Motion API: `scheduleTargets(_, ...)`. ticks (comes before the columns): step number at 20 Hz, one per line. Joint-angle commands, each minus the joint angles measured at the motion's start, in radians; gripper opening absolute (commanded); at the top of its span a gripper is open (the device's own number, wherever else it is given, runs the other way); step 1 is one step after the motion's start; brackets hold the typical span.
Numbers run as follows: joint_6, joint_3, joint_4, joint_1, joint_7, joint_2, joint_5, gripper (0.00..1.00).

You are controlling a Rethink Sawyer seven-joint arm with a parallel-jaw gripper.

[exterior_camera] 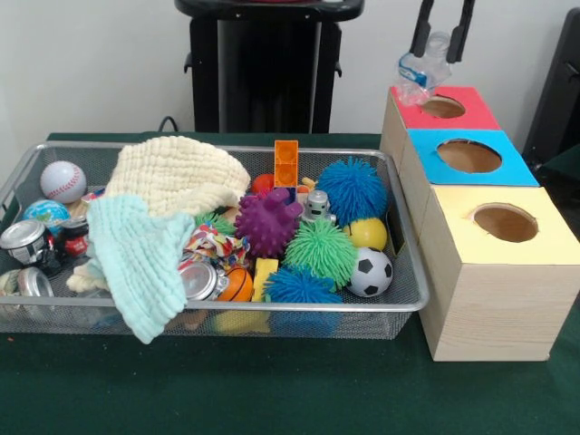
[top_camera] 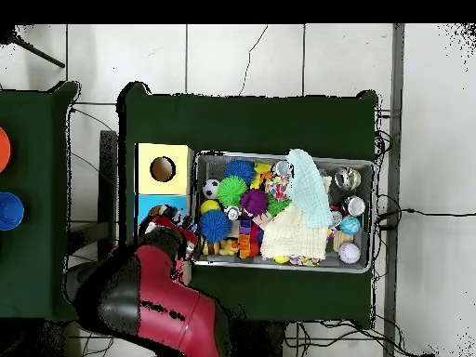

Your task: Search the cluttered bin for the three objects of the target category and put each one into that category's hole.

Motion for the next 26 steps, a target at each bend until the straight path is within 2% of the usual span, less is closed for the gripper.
scheduleTargets(1, 0.097, -0.086, -0.098, 0.050, 0.399, 0.120, 0.115, 0.00)
scheduleTargets(9, 0.022, -0.094, -0.114, 0.068, 0.437, 0.154, 0.167, 0.00)
scheduleTargets(12, -0.031, -0.047, -0.104, 0.027, 0.416, 0.142, 0.160, 0.00)
scheduleTargets(22, -0.032, -0.038, -0.174, 0.028, 0.450, 0.193, 0.186, 0.00)
scheduleTargets(26, -0.037, -0.021, -0.185, 0.019, 0.450, 0.189, 0.202, 0.00)
